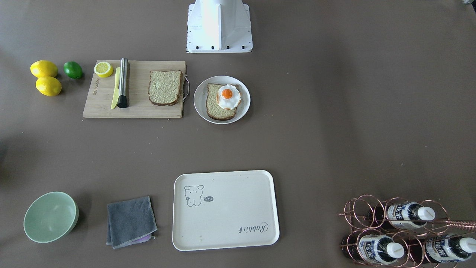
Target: Make sandwich and place on tray
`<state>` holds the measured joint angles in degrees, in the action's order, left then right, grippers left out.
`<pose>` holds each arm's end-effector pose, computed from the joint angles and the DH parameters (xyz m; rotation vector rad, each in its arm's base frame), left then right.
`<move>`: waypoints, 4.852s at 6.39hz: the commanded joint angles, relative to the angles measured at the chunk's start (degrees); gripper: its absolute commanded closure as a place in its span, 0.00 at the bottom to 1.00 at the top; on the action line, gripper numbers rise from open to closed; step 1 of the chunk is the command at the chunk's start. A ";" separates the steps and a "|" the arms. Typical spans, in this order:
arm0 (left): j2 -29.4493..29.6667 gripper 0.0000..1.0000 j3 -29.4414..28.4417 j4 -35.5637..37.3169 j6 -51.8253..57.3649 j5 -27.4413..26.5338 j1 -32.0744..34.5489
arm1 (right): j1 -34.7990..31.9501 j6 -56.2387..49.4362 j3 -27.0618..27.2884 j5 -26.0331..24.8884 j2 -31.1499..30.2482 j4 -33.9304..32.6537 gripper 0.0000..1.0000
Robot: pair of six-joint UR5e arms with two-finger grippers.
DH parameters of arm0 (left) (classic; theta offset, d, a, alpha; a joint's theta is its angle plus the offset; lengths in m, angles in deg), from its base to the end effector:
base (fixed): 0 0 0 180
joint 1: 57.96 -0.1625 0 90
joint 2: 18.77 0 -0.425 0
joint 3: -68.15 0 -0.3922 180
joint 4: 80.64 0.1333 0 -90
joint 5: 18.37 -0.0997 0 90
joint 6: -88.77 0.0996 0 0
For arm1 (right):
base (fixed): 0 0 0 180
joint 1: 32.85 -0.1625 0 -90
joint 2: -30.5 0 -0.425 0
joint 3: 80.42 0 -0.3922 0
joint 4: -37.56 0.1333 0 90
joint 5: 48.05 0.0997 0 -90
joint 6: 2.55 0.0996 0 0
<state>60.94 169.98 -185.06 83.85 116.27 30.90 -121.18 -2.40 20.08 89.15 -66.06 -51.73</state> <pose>-0.0547 -0.4327 0.6108 0.2229 0.7865 0.0462 0.0472 -0.4491 0.6171 0.0634 -0.8245 -0.0584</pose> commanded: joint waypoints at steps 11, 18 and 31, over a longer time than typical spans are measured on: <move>0.18 0.02 -0.50 0.00 0.00 -0.09 -0.09 | 0.00 0.02 0.05 0.00 0.58 -0.09 0.00; 2.02 0.02 -2.08 0.00 0.00 -0.09 -0.09 | 0.00 0.02 0.14 0.09 0.50 -0.09 0.00; 3.08 0.02 -2.34 0.09 0.00 -0.09 -0.70 | -0.09 -0.07 -0.22 0.17 0.15 0.00 0.00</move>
<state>64.08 167.63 -184.97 83.85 116.19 30.20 -121.21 -2.44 19.79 89.30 -65.67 -51.80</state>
